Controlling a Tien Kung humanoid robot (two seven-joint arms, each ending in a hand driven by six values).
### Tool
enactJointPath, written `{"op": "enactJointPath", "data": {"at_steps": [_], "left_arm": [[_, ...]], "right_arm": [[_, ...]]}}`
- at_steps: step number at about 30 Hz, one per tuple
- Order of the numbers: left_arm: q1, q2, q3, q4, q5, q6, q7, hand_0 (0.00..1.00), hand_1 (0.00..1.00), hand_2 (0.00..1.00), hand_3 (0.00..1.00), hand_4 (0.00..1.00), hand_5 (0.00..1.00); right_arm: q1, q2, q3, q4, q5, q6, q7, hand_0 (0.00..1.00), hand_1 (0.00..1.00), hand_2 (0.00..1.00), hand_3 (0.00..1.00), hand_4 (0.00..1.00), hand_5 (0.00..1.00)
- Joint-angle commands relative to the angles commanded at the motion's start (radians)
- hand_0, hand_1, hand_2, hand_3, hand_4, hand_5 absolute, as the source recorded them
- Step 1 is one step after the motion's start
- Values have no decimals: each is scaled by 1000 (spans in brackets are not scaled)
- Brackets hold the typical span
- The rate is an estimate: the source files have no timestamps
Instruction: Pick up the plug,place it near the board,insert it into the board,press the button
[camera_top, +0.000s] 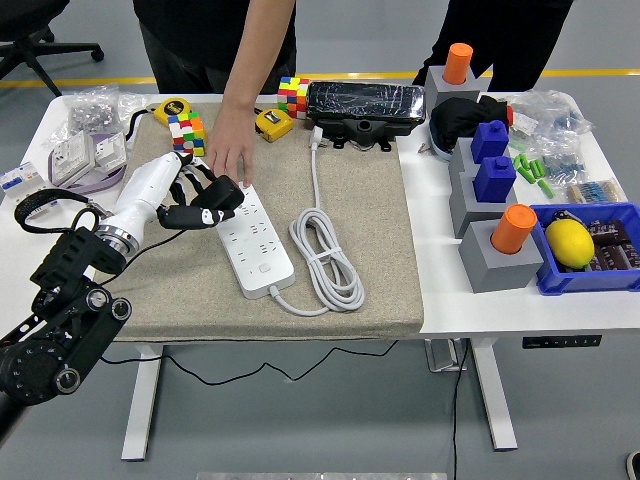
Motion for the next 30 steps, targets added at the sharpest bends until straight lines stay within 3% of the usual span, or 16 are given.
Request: {"op": "enactJointPath", "data": {"at_steps": [13,26,27,30], "left_arm": [[42,59,-58,48,32,-68,-14,310,286,378,518,973,180],[59,61,-24,82,85,-121,-4,321,353,409,525,973,163],[58,60,-22,82,86,-126,-2,330,402,474,532,972,155],[53,60,-19,84,93,-149,6,330,402,474,532,972,155]], "right_arm": [[-4,1,3,0,-1,-2,-2,823,789,775,795,998,998],[0,-1,-2,0,1,-3,-5,823,788,776,794,998,998],[0,-1,-2,0,1,-3,-5,822,788,776,794,998,998],[1,-2,0,0,0,-3,-6,822,788,776,794,998,998]]}}
